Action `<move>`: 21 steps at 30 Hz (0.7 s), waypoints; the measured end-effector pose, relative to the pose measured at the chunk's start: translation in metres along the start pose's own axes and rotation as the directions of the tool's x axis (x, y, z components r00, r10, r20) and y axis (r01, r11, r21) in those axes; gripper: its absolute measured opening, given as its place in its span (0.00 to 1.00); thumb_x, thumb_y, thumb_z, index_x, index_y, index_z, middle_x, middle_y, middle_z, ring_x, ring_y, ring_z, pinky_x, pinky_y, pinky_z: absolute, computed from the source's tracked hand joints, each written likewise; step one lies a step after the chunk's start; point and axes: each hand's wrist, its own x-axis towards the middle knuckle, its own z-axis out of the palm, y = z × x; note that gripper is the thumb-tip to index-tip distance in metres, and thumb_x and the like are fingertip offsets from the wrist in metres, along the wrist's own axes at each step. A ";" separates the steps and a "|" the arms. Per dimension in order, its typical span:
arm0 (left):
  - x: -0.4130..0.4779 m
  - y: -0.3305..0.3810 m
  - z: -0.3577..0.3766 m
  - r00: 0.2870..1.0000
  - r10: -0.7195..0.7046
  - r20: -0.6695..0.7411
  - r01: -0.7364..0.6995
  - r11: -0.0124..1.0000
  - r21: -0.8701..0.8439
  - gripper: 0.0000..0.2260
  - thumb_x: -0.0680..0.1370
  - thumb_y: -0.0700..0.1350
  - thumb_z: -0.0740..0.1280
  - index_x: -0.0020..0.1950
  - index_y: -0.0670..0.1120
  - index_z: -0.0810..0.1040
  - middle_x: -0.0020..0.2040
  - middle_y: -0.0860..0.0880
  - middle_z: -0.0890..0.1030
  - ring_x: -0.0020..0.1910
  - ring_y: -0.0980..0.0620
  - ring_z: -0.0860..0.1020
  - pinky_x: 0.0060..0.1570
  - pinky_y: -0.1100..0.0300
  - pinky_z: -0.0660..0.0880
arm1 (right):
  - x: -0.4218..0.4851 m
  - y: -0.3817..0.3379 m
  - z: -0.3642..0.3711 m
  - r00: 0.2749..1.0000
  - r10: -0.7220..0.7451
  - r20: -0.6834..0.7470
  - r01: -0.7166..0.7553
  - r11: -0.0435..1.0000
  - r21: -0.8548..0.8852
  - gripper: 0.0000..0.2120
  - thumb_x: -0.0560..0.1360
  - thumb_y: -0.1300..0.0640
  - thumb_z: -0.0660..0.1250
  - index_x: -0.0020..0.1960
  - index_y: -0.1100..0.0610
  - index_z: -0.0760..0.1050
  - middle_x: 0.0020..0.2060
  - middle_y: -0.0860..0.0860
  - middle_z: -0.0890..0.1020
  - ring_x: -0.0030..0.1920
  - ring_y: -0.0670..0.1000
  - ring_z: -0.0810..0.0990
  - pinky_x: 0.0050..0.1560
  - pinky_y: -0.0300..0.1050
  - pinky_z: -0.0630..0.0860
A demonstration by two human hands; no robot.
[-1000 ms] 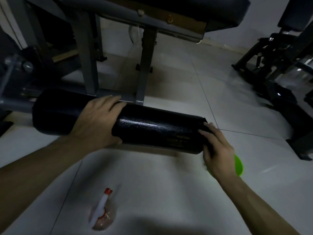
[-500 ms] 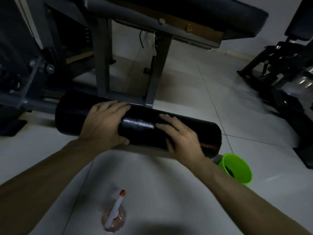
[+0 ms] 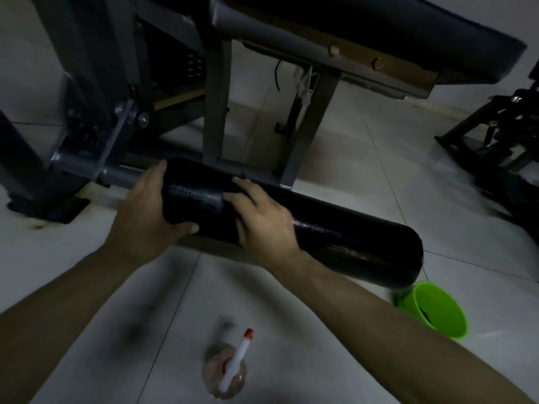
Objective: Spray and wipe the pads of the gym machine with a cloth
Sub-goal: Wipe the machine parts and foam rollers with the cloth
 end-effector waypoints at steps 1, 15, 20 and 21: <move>0.000 -0.003 0.001 1.000 -0.009 -0.003 0.009 0.996 -0.086 0.48 0.57 0.54 0.84 0.74 0.54 0.67 0.68 0.50 0.75 0.66 0.44 0.75 0.61 0.39 0.76 | 0.013 -0.010 0.007 1.000 -0.023 0.017 0.023 1.000 0.009 0.18 0.72 0.66 0.68 0.61 0.60 0.82 0.67 0.61 0.79 0.64 0.63 0.81 0.62 0.55 0.79; -0.008 -0.025 0.006 0.964 -0.247 -0.101 0.214 0.941 -0.262 0.45 0.53 0.67 0.79 0.68 0.60 0.71 0.64 0.54 0.78 0.57 0.51 0.80 0.56 0.43 0.80 | -0.034 0.042 -0.036 0.997 0.081 0.002 -0.081 0.997 -0.018 0.24 0.70 0.68 0.69 0.65 0.57 0.81 0.69 0.55 0.78 0.68 0.56 0.78 0.69 0.46 0.75; -0.008 -0.028 0.005 0.971 -0.227 -0.075 0.193 0.928 -0.319 0.44 0.54 0.67 0.80 0.67 0.59 0.72 0.65 0.53 0.78 0.61 0.52 0.78 0.57 0.43 0.80 | 0.053 -0.034 0.034 0.997 -0.052 0.058 0.045 0.993 0.107 0.21 0.71 0.64 0.66 0.63 0.59 0.81 0.67 0.59 0.79 0.67 0.61 0.79 0.63 0.53 0.79; -0.008 -0.030 0.006 0.971 -0.229 -0.069 0.192 0.920 -0.342 0.43 0.55 0.67 0.81 0.67 0.59 0.72 0.64 0.53 0.78 0.61 0.52 0.79 0.57 0.42 0.80 | 0.066 -0.047 0.041 0.993 -0.080 0.089 0.069 0.990 0.119 0.20 0.73 0.61 0.63 0.62 0.59 0.82 0.67 0.59 0.79 0.67 0.62 0.78 0.63 0.53 0.78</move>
